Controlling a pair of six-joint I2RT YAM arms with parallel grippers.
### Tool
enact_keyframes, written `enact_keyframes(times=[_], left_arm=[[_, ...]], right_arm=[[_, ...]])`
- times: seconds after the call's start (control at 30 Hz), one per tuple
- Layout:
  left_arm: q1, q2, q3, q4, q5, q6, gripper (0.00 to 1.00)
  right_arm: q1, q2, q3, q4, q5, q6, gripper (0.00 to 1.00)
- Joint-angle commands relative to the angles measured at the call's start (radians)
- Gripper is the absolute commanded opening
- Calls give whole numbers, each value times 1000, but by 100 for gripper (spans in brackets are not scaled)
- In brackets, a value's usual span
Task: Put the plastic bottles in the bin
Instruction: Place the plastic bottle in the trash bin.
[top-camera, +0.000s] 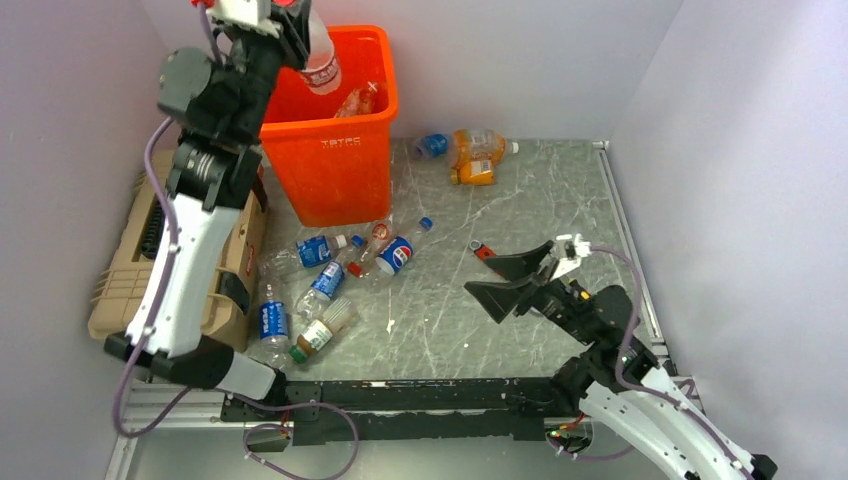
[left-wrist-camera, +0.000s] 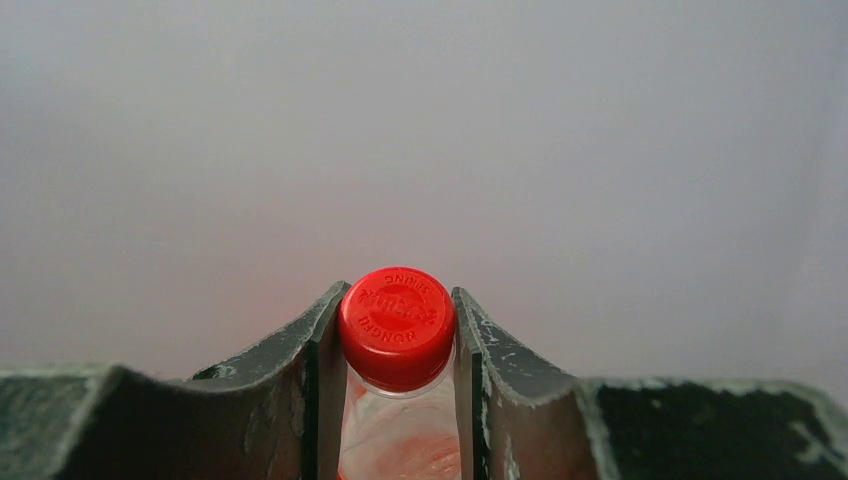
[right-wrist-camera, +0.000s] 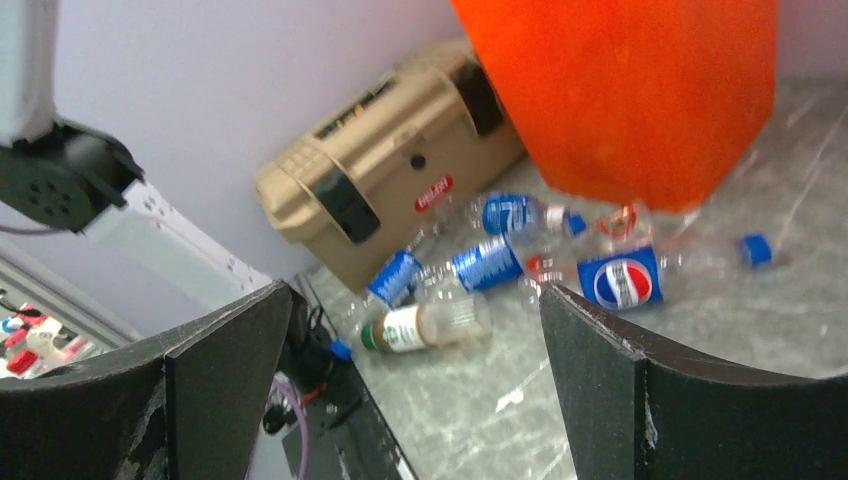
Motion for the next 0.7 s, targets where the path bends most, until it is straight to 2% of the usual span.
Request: enact_keyframes(times=[0.0,0.1,0.2,0.3,0.4,0.67], left_arm=[[174,120,74,63,25,-185,0],[272,204,118,47,-20,-279,0],[332,272,101,2,24,-371,0],[336,355,140,-70,119,-396,0],[335,403,147,-71,252,-432,0],[332,479,163,-206,393,-361,0]], right_arm=[[3,44,-90,101,-50,96,100],[3,79,-152,161,-67,156,99],[3,100,-167,149,-56,172,99],[3,102,-180,146,-55,167,99],[3,112,-186,141,-51,160,99],[3,120,-169,109,-17,98,100]])
